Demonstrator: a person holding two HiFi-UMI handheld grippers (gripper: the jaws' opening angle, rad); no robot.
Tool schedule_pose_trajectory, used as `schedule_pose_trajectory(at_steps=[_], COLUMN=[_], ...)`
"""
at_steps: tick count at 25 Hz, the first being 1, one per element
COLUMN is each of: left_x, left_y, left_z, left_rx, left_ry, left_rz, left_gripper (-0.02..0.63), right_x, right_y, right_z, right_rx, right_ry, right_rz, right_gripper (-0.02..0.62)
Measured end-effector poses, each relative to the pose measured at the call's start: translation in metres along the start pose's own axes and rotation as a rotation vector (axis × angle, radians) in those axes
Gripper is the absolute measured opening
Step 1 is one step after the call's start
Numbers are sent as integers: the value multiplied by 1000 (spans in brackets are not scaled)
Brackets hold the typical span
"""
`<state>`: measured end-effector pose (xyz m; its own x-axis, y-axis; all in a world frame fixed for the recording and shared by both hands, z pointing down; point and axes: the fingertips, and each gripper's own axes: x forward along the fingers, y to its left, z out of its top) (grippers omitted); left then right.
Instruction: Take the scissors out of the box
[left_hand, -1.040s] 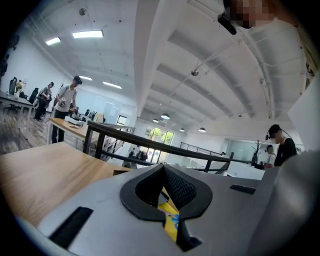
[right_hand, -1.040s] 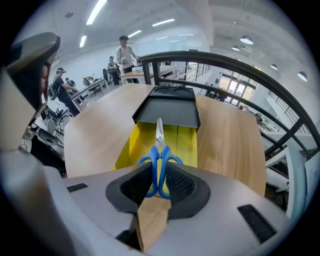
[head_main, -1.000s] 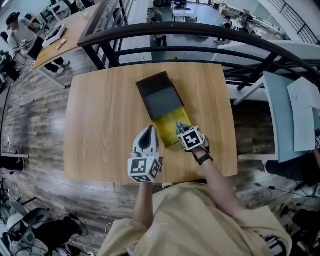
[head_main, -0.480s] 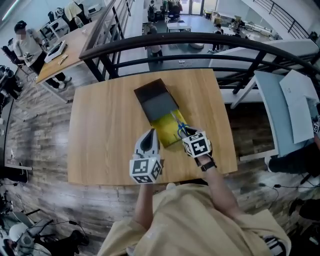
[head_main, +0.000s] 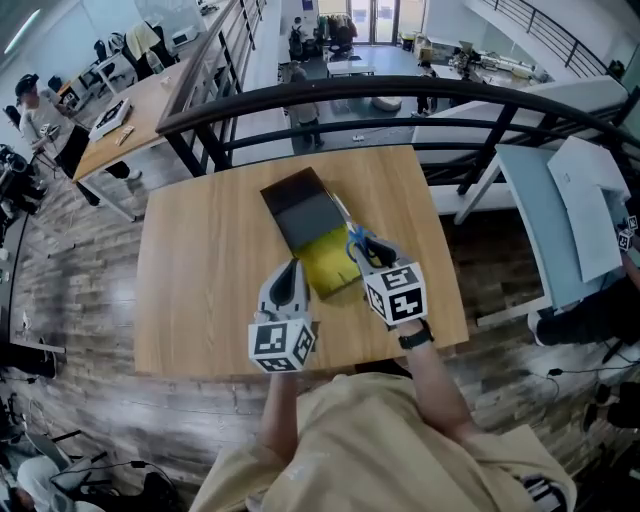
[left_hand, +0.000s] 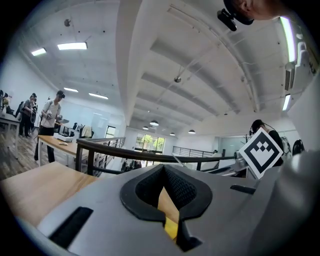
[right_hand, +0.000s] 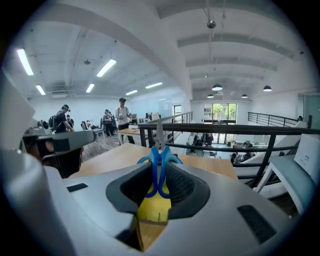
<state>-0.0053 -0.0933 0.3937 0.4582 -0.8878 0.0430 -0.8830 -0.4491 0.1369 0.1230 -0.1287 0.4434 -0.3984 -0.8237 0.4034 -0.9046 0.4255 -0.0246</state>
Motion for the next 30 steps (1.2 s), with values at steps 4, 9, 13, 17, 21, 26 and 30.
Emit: schedule_pose_trajectory(at_steps=[4,9,13,17,21,26,30], left_x=[-5,-11,-12,-13,-11,-4,7], left_y=[-8,-12,-12,-11,-9,-2,10], left_z=[20,41,45,40,32,29,21], left_rx=[33,56,74,76,57,53,39], left_ry=[-29,-67,-71,-64,-53,-47,-32], left_rz=[-1,-8,-10,-11,-20,-23,-13], left_gripper=[2,2,2,2,2,2,2], right_x=[-27,-51,-54,-53,-49,-37,-21], right_y=[3,7,8,11,13,13,10], right_z=[42,74,78,73,68,71,72], right_rx=[-1,-10,-22,-18,-23,-33,-35], right_ry=[-171,-292,-296,-293,-283,-272,-256], right_rz=[0,-40,-61,-59,-63,-69,-70], right_gripper=[86,86,86,86,86,86,86])
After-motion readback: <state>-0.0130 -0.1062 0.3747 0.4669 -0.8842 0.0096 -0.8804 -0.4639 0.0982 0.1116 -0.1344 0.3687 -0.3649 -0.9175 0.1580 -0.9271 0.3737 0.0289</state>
